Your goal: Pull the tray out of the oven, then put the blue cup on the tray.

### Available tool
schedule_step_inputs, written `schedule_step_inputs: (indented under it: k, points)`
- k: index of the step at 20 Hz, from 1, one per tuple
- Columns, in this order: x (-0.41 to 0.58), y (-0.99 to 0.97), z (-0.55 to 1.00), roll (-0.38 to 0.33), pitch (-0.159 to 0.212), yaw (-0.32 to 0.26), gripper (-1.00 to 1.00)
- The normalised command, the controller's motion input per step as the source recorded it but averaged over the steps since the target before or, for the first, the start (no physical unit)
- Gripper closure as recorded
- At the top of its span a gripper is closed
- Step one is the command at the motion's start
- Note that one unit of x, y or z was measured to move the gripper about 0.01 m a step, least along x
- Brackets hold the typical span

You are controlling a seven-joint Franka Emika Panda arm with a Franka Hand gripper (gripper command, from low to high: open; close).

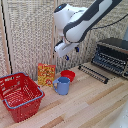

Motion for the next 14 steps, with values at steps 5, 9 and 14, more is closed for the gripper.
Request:
schedule_step_inputs:
  k: [5, 9, 14]
  points:
    - [0.000, -0.31, -0.06, -0.305, -0.087, 0.114, -1.00]
    - [0.000, -0.32, -0.06, -0.287, -0.096, 0.122, -1.00]
    - [0.145, -0.40, -0.16, -0.244, -0.020, 0.128, -1.00]
